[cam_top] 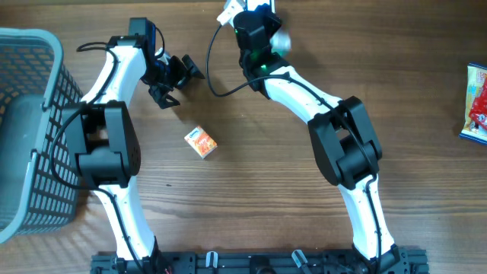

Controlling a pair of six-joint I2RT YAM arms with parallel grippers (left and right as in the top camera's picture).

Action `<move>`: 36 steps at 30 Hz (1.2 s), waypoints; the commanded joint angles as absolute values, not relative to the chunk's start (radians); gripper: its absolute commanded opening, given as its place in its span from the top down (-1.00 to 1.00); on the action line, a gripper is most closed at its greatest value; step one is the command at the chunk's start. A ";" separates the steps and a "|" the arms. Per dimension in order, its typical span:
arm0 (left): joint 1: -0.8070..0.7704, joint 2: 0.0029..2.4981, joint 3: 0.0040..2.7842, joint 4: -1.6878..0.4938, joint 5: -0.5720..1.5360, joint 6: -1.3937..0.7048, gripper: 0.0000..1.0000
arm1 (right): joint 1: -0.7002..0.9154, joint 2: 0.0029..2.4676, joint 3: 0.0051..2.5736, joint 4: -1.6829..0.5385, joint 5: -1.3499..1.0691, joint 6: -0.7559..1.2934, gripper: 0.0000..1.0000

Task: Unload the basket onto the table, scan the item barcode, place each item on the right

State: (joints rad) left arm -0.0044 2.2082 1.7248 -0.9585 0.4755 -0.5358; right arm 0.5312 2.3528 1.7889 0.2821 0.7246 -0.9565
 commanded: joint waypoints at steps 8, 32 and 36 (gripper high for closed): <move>-0.002 2.184 1.721 -0.959 0.473 -0.524 -1.00 | 0.440 2.353 1.794 0.456 1.203 -0.773 0.92; -0.002 2.184 1.721 -0.959 0.473 -0.524 -1.00 | 0.048 2.011 1.480 -0.622 -0.559 0.643 -0.49; -0.002 2.184 1.721 -0.959 0.473 -0.524 -1.00 | 0.139 2.012 1.316 -0.377 -0.542 0.877 -0.18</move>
State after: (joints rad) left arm -0.0044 2.2082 1.7248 -0.9588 0.4755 -0.5358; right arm 0.1055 2.0006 1.3815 -0.4721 -0.5293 0.6701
